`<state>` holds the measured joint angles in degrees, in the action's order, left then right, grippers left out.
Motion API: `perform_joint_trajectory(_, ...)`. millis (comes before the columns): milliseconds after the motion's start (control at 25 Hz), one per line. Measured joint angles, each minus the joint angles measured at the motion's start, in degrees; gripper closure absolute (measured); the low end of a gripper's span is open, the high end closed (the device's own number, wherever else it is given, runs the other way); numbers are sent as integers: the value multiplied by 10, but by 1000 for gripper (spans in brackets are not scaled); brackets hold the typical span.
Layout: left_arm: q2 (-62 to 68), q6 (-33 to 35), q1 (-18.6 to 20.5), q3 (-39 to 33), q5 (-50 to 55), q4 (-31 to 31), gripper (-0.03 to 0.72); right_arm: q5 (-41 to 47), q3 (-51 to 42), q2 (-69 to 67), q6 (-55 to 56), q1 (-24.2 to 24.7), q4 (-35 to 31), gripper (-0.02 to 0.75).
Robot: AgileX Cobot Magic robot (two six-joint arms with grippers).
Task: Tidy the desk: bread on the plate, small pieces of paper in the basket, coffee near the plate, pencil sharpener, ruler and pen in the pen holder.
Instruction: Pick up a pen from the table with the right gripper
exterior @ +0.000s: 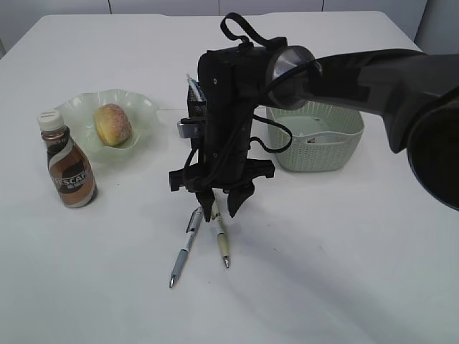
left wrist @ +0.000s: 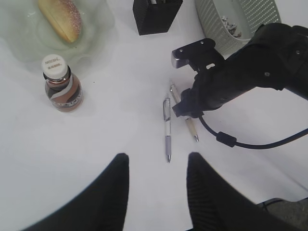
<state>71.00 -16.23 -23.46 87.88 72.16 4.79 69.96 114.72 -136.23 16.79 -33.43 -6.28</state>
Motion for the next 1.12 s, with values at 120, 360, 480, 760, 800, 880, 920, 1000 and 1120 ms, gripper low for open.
perform_joint_trajectory(120,0,0,0,0,0,0,389,0,0,0,0,0,0,412)
perform_joint_trajectory(360,0,0,0,0,0,0,389,0,0,0,1,0,0,412)
perform_joint_trajectory(480,0,0,0,0,0,0,389,0,0,-3,1,0,-2,412)
perform_joint_trajectory(760,0,0,0,0,0,3,389,0,4,-20,1,-1,-12,412)
perform_joint_trajectory(800,0,0,0,0,0,3,389,0,5,-20,1,-1,-12,412)
perform_joint_trajectory(880,0,0,0,0,0,4,389,-1,5,-20,1,-1,-8,412)
perform_joint_trajectory(920,0,0,0,0,0,4,389,-1,5,-20,1,-1,-6,412)
perform_joint_trajectory(1000,0,0,0,0,0,5,389,-1,5,-20,1,-1,-4,412)
perform_joint_trajectory(1120,0,0,0,0,0,7,389,-1,5,-20,1,-1,-2,412)
